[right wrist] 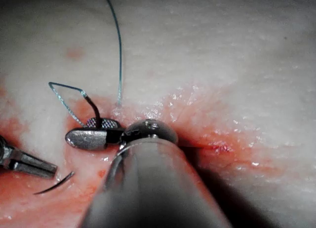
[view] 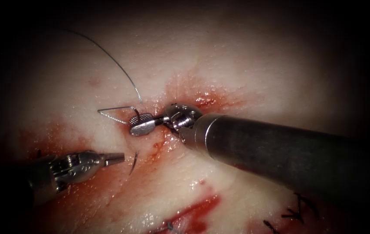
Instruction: Wound Closure
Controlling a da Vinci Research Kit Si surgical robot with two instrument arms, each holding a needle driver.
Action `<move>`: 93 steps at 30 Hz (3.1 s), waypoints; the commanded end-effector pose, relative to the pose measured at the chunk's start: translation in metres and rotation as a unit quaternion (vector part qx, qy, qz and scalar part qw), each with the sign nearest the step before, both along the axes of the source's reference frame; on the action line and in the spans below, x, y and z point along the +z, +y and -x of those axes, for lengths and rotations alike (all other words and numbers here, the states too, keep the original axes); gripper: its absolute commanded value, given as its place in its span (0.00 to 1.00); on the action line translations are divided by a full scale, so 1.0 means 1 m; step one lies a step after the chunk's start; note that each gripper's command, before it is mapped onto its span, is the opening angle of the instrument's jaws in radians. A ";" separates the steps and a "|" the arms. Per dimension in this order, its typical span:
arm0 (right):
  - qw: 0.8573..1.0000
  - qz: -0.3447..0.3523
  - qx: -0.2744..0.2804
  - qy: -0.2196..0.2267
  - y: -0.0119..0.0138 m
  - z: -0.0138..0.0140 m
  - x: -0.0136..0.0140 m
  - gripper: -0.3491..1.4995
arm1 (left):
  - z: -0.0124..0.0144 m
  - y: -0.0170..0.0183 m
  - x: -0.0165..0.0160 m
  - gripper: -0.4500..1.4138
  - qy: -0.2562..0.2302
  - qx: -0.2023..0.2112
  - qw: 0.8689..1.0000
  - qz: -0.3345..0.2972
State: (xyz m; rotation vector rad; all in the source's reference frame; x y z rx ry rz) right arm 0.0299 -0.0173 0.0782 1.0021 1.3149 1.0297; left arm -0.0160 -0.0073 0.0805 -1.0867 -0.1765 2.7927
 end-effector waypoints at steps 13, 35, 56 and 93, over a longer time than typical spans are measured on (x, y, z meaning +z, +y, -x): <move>0.995 0.070 0.069 -0.024 0.0057 0.0043 -0.0018 0.81 | 0.0007 0.0007 0.0025 0.37 -0.046 0.090 0.990 0.097; 0.993 0.081 0.078 -0.031 0.0052 0.0051 0.0002 0.76 | 0.0035 0.0033 0.0008 0.42 -0.157 0.104 0.975 0.119; 0.995 0.067 0.071 -0.024 0.0047 0.0048 -0.0002 0.63 | 0.0038 0.0009 -0.0002 0.00 -0.203 0.066 0.974 -0.071; 0.943 0.318 -0.063 -0.077 0.0006 0.0017 -0.0040 0.80 | 0.0046 -0.0019 -0.0191 0.00 -0.261 0.031 0.962 -0.068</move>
